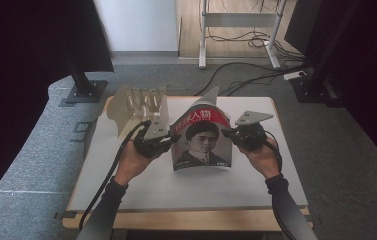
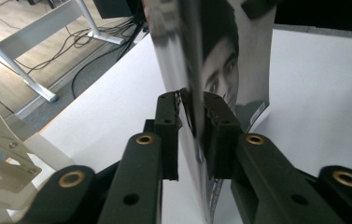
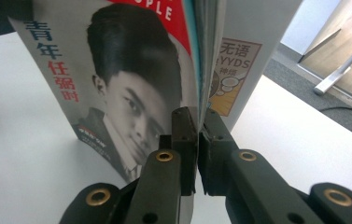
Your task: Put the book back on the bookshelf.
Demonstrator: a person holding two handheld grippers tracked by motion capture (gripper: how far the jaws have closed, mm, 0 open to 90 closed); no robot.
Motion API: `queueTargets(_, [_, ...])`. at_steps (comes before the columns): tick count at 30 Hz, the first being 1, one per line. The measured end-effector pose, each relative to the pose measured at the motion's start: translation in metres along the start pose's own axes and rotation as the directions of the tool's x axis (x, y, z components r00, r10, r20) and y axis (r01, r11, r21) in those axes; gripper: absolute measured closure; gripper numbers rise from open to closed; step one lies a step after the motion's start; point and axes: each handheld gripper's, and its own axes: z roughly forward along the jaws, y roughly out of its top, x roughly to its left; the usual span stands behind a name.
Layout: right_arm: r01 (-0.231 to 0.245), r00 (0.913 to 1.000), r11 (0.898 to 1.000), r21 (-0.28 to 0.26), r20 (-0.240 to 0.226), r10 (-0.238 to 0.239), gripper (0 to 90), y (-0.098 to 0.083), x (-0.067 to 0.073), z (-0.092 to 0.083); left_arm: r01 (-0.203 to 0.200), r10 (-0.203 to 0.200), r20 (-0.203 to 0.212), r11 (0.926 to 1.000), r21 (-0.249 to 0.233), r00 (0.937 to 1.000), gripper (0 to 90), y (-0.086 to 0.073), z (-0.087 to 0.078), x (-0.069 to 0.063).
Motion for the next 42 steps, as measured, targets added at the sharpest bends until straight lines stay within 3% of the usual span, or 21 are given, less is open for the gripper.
queueTargets(8, [0.003, 0.9999, 1.0, -0.001, -0.012, -0.003, 84.3, -0.001, 0.001, -0.001, 0.046, -0.047, 0.008, 0.9981, 0.041, 0.9989, 75.4, 0.01, 0.015, 0.009])
queueTargets(13, [0.008, 0.9999, 1.0, 0.0, -0.013, -0.008, 84.1, -0.002, 0.002, -0.002, 0.051, -0.051, 0.0, 0.9975, 0.048, 0.9987, 82.9, 0.01, 0.021, 0.012])
queueTargets(15, [0.006, 0.9999, 1.0, 0.002, -0.016, -0.006, 82.5, -0.003, 0.001, -0.003, 0.077, -0.078, 0.014, 0.9957, 0.051, 0.9969, 85.0, 0.009, 0.02, 0.016])
queueTargets(19, [-0.005, 1.0, 1.0, -0.003, -0.003, 0.005, 78.3, -0.006, -0.003, -0.005, 0.048, -0.049, 0.023, 0.9981, 0.039, 0.9986, 86.6, 0.007, 0.018, 0.019])
queueTargets(24, [-0.035, 0.9992, 0.999, 0.011, 0.02, 0.034, 70.2, -0.016, -0.008, -0.007, 0.079, -0.082, 0.072, 0.9962, 0.036, 0.994, 86.8, 0.004, 0.013, 0.026])
queueTargets(25, [-0.048, 0.9984, 0.999, 0.023, 0.03, 0.047, 63.3, -0.023, -0.009, -0.006, 0.086, -0.088, 0.076, 0.9958, 0.031, 0.9933, 86.8, 0.002, 0.011, 0.027])
queueTargets(27, [-0.051, 0.9983, 0.998, 0.028, 0.028, 0.051, 60.8, -0.025, -0.009, -0.005, 0.086, -0.088, 0.075, 0.9958, 0.032, 0.9933, 86.9, 0.002, 0.01, 0.027])
queueTargets(28, [-0.063, 0.9975, 0.997, 0.046, 0.037, 0.061, 53.6, -0.032, -0.009, -0.002, 0.091, -0.093, 0.079, 0.9954, 0.028, 0.9925, 86.9, 0.001, 0.008, 0.029])
queueTargets(35, [-0.088, 0.9947, 0.993, 0.082, 0.059, 0.084, 37.4, -0.057, -0.01, 0.008, 0.117, -0.119, 0.083, 0.9927, 0.029, 0.9894, 87.0, 0.0, -0.002, 0.036])
queueTargets(37, [-0.103, 0.9929, 0.991, 0.086, 0.069, 0.097, 26.1, -0.07, -0.009, 0.014, 0.125, -0.127, 0.078, 0.9918, 0.027, 0.9889, 87.0, -0.001, -0.008, 0.039])
queueTargets(42, [-0.138, 0.9888, 0.985, 0.104, 0.071, 0.132, 13.2, -0.092, -0.007, 0.024, 0.145, -0.147, 0.071, 0.989, 0.028, 0.9867, 87.0, -0.003, -0.019, 0.044])
